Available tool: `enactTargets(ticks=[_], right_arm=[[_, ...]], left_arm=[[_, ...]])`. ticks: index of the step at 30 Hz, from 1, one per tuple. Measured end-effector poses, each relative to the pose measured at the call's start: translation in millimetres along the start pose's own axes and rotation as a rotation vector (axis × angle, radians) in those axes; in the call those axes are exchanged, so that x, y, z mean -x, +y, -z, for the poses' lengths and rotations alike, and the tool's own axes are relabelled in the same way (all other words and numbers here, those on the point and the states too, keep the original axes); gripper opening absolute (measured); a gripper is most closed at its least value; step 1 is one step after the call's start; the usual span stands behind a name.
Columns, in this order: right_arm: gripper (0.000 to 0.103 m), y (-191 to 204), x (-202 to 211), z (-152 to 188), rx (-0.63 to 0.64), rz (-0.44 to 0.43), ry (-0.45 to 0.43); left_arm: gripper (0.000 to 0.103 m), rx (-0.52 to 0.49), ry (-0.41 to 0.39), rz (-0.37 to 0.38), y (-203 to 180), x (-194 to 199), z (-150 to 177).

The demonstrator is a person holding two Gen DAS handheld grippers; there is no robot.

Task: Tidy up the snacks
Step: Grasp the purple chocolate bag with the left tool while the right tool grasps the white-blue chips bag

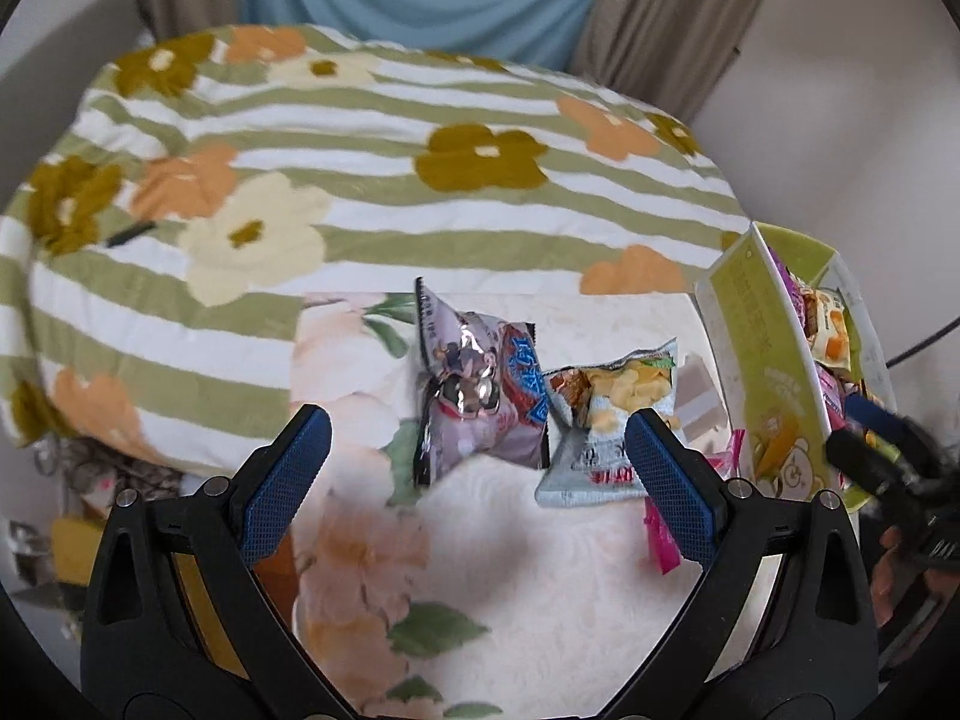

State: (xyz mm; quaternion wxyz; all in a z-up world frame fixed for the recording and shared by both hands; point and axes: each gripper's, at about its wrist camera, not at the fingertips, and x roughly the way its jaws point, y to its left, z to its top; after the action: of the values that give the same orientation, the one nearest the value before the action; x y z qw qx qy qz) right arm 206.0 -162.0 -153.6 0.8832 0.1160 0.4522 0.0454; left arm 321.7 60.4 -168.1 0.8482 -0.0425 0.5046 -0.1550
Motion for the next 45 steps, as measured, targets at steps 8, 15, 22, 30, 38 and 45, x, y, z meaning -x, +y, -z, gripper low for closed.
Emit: enactTargets(ticks=[8, 15, 22, 30, 38, 45], right_arm=[[0.102, 17, -65, 11, -0.012, 0.067, 0.058], [0.102, 24, -101, 17, 0.02, 0.117, 0.109], [0.101, 25, -122, 17, 0.059, 0.123, 0.134], [0.101, 28, -135, 14, 0.084, 0.098, 0.157], [0.101, 33, -148, 11, 0.111, 0.081, 0.171], [0.093, 42, -161, 14, 0.147, 0.073, 0.198]], left_arm=[[0.098, -0.045, 0.13, 0.12, 11, -77, -12], [0.098, -0.019, 0.191, 0.167, 17, -122, -12], [0.077, -0.009, 0.228, 0.175, 15, -141, -7], [0.069, -0.013, 0.215, 0.158, 19, -132, -1], [0.059, 0.01, 0.191, 0.106, 36, -112, 5], [0.053, 0.057, 0.174, 0.087, 55, -96, 13]])
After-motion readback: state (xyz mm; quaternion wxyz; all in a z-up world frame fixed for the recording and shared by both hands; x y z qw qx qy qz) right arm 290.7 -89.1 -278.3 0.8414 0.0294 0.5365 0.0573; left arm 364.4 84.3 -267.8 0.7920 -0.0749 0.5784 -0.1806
